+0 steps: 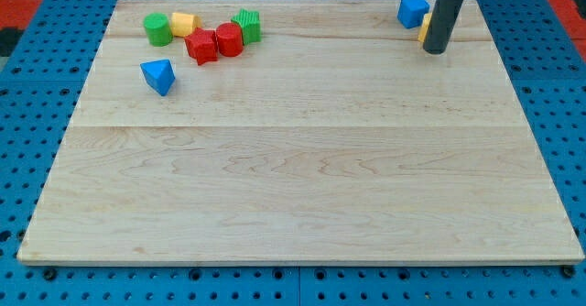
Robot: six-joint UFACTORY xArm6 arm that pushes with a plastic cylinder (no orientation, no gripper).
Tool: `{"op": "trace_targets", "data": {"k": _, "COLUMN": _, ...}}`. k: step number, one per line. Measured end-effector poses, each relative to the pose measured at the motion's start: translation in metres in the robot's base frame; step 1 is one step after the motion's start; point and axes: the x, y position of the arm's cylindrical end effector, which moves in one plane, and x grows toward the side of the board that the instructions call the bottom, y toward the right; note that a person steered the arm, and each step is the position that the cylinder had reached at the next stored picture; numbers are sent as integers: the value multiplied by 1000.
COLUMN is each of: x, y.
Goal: Move your arm towards the top right corner of the board
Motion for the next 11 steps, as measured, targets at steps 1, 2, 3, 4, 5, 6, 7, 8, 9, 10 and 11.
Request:
{"op": "trace_targets", "data": {"k": 1, "x": 2, "y": 26}}
{"op": "trace_targets", "data": {"k": 2, "x": -5, "y": 56}}
{"op": "trace_targets", "data": {"k": 3, "x": -4, "y": 57}}
{"op": "trace_targets", "data": {"k": 4, "x": -4, "y": 74}}
{"op": "trace_targets", "data": {"k": 5, "x": -5, "y": 76}}
{"op": "trace_targets", "data": {"k": 6, "x": -5, "y": 75}}
{"op": "trace_targets", "data": {"k": 7, "x": -6, "y": 71}}
{"op": "trace_targets", "data": {"k": 8, "x": -7, "y": 71}}
{"op": "trace_targets", "data": {"k": 9, "x": -61, "y": 72}}
{"op": "trace_targets", "data": {"k": 10, "x": -82, "y": 62}}
{"op": "trace_targets", "data": {"k": 11, "x": -102, "y": 55}}
